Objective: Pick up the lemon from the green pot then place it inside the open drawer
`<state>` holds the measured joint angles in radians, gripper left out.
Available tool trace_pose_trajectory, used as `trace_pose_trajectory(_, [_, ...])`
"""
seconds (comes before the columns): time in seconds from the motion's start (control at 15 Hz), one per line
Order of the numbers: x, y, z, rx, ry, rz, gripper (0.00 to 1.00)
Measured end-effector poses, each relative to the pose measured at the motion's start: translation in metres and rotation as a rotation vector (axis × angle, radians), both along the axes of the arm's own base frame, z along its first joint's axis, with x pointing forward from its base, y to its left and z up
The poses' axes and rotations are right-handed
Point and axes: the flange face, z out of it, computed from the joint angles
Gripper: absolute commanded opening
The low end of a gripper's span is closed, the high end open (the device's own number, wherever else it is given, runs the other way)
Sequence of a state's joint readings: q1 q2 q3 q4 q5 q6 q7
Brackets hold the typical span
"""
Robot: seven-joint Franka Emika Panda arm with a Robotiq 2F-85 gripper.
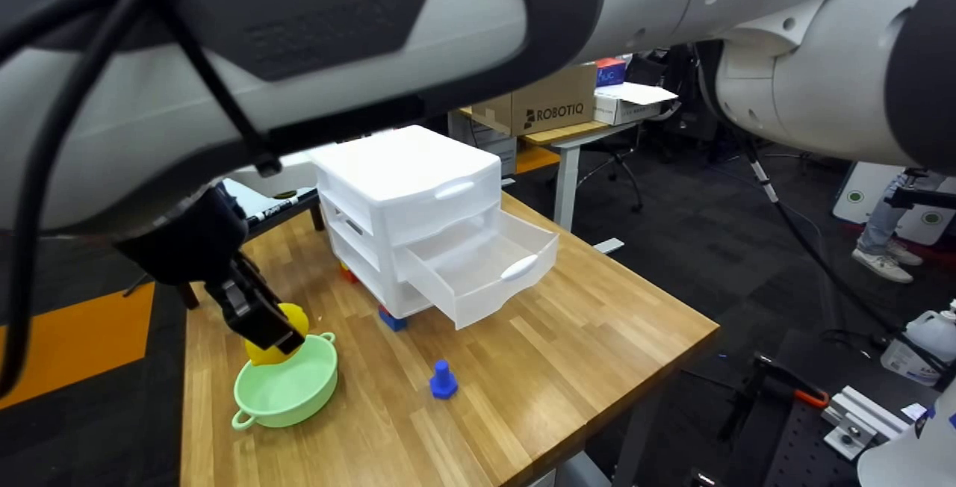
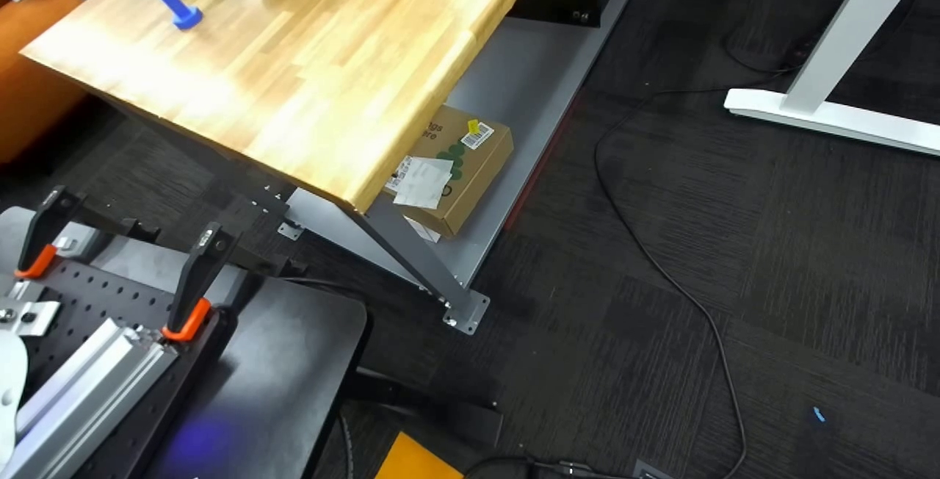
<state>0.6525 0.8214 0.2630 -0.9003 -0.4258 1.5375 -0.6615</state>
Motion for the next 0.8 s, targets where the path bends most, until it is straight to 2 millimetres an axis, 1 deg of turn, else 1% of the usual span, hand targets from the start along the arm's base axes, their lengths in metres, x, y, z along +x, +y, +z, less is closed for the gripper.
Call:
trace_pose_trajectory(0.13, [-0.005,0.006,0.004,0.010,-0.012,-0.004,0.32])
trace_pose_trajectory(0.27, [-0.010,0.013,0.017,0.040,-0.046,-0.023,0.32])
trace_pose_trajectory(0.47, [-0.019,0.017,0.049,0.100,-0.117,-0.068,0.32])
trace_pose_trajectory(0.67, [-0.031,0.014,0.079,0.147,-0.183,-0.127,0.32])
trace_pose_trajectory(0.73, [-0.036,0.012,0.086,0.161,-0.203,-0.149,0.57])
trace_pose_trajectory(0.8, [-0.040,0.009,0.092,0.172,-0.221,-0.172,0.57])
